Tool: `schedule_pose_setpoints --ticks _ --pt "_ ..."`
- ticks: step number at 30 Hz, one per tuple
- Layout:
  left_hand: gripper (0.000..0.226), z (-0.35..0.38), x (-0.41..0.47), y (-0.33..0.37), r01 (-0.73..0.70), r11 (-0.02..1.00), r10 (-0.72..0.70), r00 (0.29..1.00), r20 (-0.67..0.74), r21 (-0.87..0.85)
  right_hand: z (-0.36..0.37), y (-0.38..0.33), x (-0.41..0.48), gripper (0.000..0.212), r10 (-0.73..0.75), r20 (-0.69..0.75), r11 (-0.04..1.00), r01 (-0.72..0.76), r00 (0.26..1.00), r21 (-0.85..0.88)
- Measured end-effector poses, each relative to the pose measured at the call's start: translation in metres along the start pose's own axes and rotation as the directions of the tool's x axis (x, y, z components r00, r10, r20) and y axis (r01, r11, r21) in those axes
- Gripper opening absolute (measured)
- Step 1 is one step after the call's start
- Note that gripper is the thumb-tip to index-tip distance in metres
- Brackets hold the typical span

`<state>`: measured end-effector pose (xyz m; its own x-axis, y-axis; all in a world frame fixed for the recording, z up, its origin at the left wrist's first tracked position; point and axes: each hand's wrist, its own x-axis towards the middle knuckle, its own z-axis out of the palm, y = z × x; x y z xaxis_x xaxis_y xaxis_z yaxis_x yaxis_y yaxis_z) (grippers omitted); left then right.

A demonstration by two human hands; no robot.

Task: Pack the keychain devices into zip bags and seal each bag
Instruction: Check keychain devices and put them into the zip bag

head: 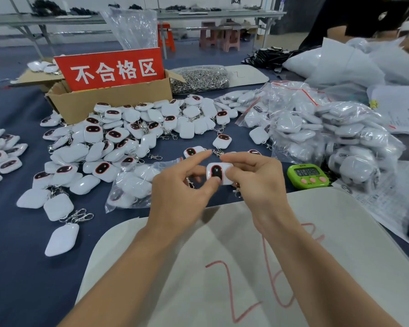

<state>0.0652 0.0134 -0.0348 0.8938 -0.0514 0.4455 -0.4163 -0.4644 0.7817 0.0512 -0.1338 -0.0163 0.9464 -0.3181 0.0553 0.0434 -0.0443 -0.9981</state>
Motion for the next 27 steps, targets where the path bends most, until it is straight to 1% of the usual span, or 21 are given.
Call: schedule_pose_setpoints --ticks 2,4,5,6,7,9,11,13,15,16,17,19,20,21,22,23,25,27 --pt "0.049 -0.002 0.0 0.003 -0.021 1.0 0.021 1.0 0.016 0.021 -0.002 -0.001 0.0 0.034 0.068 0.012 0.997 -0.068 0.998 0.035" --pt "0.045 -0.002 0.001 0.002 0.002 1.0 -0.002 0.999 0.047 -0.002 -0.004 -0.003 0.001 0.035 0.091 0.053 0.994 -0.094 0.994 0.052" --pt "0.035 -0.002 0.001 0.002 0.017 1.0 -0.015 0.998 0.059 -0.026 -0.004 -0.005 0.001 0.034 0.096 0.081 0.992 -0.102 0.992 0.068" --pt "0.016 -0.001 0.0 0.0 0.029 0.999 -0.028 0.998 0.064 -0.014 -0.004 -0.005 0.0 0.032 0.101 0.111 0.99 -0.111 0.989 0.089" --pt "0.008 0.0 0.0 -0.002 0.034 0.999 -0.033 0.998 0.062 -0.001 -0.003 -0.006 -0.001 0.03 0.103 0.141 0.987 -0.119 0.985 0.107" --pt "0.043 0.001 0.0 -0.006 0.039 0.999 -0.04 0.999 0.028 0.036 -0.001 -0.008 -0.002 0.028 0.082 0.204 0.989 -0.105 0.976 0.103" --pt "0.05 0.0 0.0 -0.005 0.057 0.998 -0.057 0.998 -0.007 0.023 -0.001 -0.007 -0.002 0.027 0.054 0.219 0.998 -0.062 0.974 0.029" --pt "0.055 -0.001 0.0 -0.003 0.072 0.997 -0.071 0.997 -0.012 0.02 -0.001 -0.006 -0.001 0.026 0.055 0.184 0.998 -0.05 0.981 -0.028" --pt "0.058 0.0 -0.002 -0.001 0.092 0.995 -0.089 0.994 -0.063 0.047 -0.001 -0.004 -0.001 0.026 0.076 0.145 0.997 -0.076 0.987 -0.006" --pt "0.055 0.0 -0.002 -0.002 0.123 0.988 -0.113 0.988 -0.108 0.089 0.0 -0.003 -0.001 0.026 0.085 0.126 0.996 -0.088 0.988 0.016" --pt "0.047 0.0 -0.001 -0.003 0.165 0.975 -0.14 0.976 -0.165 0.149 0.001 -0.003 -0.001 0.028 0.095 0.105 0.994 -0.099 0.99 0.037" --pt "0.022 -0.003 0.002 -0.006 0.264 0.911 -0.187 0.949 -0.253 0.316 0.0 -0.003 -0.001 0.03 0.106 0.074 0.99 -0.112 0.992 0.081" --pt "0.027 -0.003 0.003 -0.006 0.313 0.859 -0.226 0.942 -0.249 0.406 -0.001 -0.004 0.0 0.029 0.106 0.065 0.989 -0.112 0.992 0.098" --pt "0.035 -0.004 0.004 -0.006 0.337 0.809 -0.266 0.941 -0.211 0.482 -0.002 -0.004 0.0 0.027 0.104 0.057 0.988 -0.109 0.993 0.105" --pt "0.037 -0.003 0.004 -0.008 0.34 0.769 -0.291 0.94 -0.178 0.541 -0.003 -0.003 0.001 0.024 0.097 0.045 0.99 -0.101 0.994 0.099" --pt "0.036 -0.002 0.005 -0.008 0.328 0.755 -0.291 0.943 -0.158 0.568 -0.004 -0.003 0.001 0.022 0.089 0.032 0.993 -0.092 0.995 0.079" --pt "0.036 -0.002 0.005 -0.007 0.322 0.768 -0.292 0.945 -0.144 0.554 -0.003 0.0 0.002 0.019 0.077 0.004 0.997 -0.077 0.997 0.024" --pt "0.043 -0.004 0.005 -0.006 0.263 0.854 -0.226 0.965 -0.135 0.448 -0.002 0.002 0.002 0.019 0.075 -0.041 0.997 -0.075 0.996 -0.015"
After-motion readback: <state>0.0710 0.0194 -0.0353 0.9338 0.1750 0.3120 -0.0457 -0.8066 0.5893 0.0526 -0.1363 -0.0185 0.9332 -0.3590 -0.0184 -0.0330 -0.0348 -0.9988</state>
